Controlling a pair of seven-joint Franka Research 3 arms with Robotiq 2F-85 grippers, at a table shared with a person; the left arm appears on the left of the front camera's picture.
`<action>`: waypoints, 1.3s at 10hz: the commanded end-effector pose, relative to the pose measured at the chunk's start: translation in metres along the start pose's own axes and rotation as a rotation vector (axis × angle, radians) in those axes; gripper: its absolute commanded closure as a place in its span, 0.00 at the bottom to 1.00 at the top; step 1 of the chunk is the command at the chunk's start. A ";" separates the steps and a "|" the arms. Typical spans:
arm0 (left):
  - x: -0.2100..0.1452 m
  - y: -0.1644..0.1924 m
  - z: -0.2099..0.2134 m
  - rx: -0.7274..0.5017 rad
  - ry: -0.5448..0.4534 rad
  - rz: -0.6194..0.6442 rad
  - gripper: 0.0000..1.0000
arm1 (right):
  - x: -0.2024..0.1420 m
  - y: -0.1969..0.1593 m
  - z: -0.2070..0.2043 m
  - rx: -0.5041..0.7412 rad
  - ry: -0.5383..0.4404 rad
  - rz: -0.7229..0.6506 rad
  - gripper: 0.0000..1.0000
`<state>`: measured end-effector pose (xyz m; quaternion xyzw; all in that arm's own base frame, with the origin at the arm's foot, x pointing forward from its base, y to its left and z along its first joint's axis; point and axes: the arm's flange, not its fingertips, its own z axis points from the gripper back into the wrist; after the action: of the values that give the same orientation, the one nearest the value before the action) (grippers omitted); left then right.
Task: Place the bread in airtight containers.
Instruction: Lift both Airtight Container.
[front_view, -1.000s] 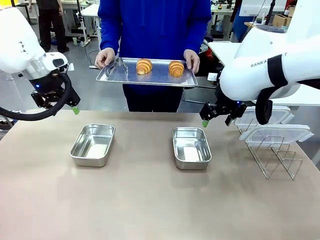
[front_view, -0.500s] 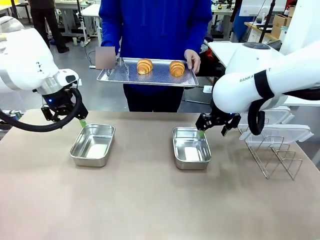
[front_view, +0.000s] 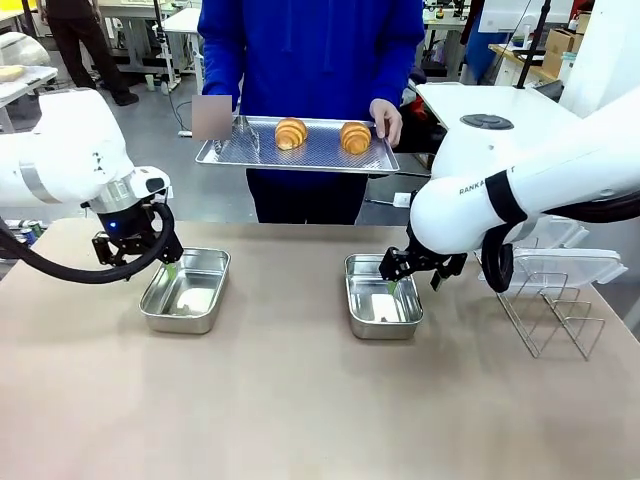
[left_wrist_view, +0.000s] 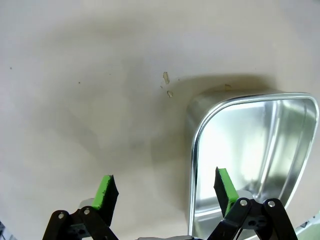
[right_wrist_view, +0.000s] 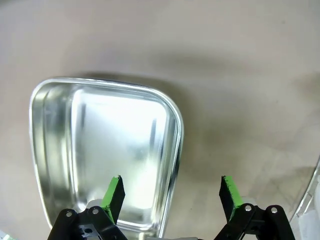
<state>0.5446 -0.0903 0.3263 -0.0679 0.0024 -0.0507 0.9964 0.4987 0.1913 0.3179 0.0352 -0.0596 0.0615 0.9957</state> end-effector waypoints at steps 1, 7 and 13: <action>-0.001 -0.006 0.000 0.045 0.010 0.029 0.00 | 0.000 0.008 -0.008 -0.032 -0.019 -0.026 0.00; -0.002 -0.011 -0.006 0.075 0.035 0.055 1.00 | -0.002 0.007 0.000 -0.050 -0.029 -0.077 1.00; -0.002 -0.016 -0.009 0.076 0.047 0.047 1.00 | 0.001 0.006 0.000 -0.073 -0.018 -0.102 1.00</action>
<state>0.5389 -0.1055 0.3202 -0.0381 0.0214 -0.0370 0.9984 0.4990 0.1931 0.3158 0.0279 -0.0637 0.0236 0.9973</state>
